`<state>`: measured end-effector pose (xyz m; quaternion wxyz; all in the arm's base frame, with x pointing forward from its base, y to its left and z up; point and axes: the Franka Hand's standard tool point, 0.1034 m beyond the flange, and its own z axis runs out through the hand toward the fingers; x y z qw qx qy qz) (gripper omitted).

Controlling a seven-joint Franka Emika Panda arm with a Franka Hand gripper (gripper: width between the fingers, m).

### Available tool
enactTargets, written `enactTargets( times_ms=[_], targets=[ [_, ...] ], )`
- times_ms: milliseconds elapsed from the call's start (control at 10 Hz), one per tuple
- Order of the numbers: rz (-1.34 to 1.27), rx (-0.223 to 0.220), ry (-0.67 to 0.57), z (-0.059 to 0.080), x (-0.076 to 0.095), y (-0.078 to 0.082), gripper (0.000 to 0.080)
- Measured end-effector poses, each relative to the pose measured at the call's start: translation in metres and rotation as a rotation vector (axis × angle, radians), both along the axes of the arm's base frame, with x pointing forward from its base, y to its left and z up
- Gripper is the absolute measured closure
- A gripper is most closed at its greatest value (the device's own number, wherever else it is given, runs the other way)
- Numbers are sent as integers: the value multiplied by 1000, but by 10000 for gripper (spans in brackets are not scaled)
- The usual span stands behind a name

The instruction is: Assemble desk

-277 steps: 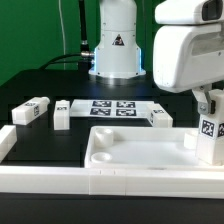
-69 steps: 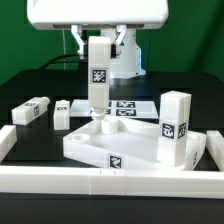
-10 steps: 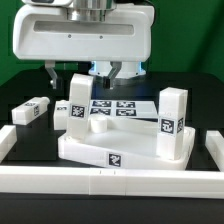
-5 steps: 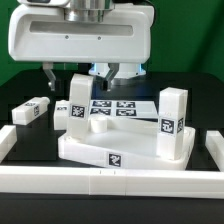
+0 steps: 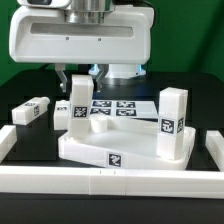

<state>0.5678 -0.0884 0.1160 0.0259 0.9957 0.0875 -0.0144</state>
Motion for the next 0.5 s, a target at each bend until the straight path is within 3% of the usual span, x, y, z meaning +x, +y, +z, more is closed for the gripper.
enactTargets(
  times_ms=[300,500],
  targets=[
    [-62,12,-34,4,-1,-4,511],
    [-282,49,-100,5,-8,-5,511]
  ],
)
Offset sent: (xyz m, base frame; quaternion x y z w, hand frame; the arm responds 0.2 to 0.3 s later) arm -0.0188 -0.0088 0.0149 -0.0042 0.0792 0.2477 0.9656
